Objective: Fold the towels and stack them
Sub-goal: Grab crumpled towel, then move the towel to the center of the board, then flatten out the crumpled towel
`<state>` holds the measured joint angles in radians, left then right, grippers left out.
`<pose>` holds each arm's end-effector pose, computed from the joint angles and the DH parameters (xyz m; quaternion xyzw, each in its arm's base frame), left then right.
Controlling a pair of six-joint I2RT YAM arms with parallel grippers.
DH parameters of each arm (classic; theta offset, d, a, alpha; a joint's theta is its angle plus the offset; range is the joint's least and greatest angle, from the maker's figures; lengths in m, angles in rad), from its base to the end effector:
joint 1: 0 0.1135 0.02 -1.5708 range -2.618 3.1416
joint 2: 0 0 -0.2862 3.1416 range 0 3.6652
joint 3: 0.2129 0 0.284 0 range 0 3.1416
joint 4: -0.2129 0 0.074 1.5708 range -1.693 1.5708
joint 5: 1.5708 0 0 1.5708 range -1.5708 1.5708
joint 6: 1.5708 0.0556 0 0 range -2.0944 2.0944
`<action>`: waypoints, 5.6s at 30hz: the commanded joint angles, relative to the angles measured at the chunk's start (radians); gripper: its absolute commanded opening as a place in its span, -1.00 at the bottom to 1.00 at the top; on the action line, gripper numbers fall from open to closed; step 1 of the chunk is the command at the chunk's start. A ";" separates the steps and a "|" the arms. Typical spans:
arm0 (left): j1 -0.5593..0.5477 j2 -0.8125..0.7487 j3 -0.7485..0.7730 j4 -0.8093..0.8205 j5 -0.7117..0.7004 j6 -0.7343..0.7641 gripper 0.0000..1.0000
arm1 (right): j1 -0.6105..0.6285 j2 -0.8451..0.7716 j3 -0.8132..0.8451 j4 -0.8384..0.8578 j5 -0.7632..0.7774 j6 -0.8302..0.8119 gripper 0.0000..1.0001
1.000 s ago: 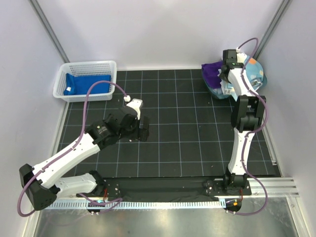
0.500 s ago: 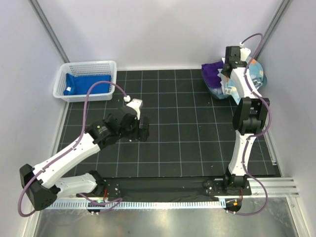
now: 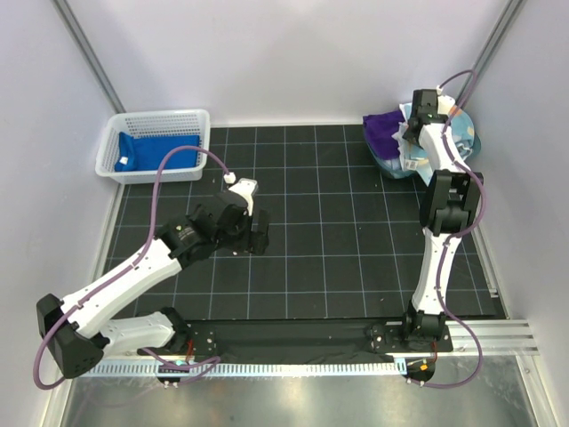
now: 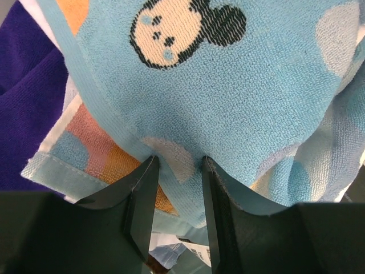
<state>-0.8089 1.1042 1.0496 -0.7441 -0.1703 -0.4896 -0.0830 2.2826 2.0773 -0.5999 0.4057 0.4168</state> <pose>0.1874 -0.1827 0.3216 0.1151 0.9164 -0.1641 0.3465 0.5738 -0.0698 0.2422 0.2976 0.8618 -0.1235 0.3918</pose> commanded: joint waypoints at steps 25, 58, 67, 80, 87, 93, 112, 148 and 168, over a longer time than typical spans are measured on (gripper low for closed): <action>0.011 0.019 -0.008 0.040 0.003 0.002 0.74 | -0.043 -0.216 0.021 0.000 -0.065 0.034 -0.90; 0.028 0.017 -0.037 0.040 -0.091 -0.095 0.79 | 0.660 -0.810 -0.939 0.147 -0.286 0.106 -0.59; 0.008 0.221 -0.157 0.241 0.034 -0.279 0.68 | 0.646 -0.892 -1.097 0.160 -0.251 0.145 0.00; -0.113 0.485 -0.003 0.216 -0.072 -0.334 0.54 | 0.643 -1.069 -1.350 0.222 -0.180 0.200 0.16; -0.133 0.520 -0.025 0.222 -0.138 -0.379 0.54 | 0.640 -0.962 -1.329 0.311 -0.182 0.195 0.15; -0.141 0.575 -0.026 0.252 -0.150 -0.382 0.47 | 0.632 -0.847 -1.292 0.365 -0.192 0.191 0.11; -0.141 0.606 -0.048 0.236 -0.199 -0.395 -0.56 | 0.635 -0.884 -1.303 0.358 -0.200 0.189 0.09; -0.141 0.432 -0.011 0.183 -0.101 -0.356 -1.00 | 0.678 -0.919 -1.281 0.264 -0.143 0.209 -0.98; -0.029 0.218 0.348 0.014 -0.172 -0.271 -1.00 | 0.678 -1.099 -0.808 0.023 -0.202 0.117 -0.98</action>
<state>-0.9020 1.2926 1.3041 -0.7292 -0.3138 -0.8036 0.5945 1.1084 1.1088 -0.5732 0.2028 0.6033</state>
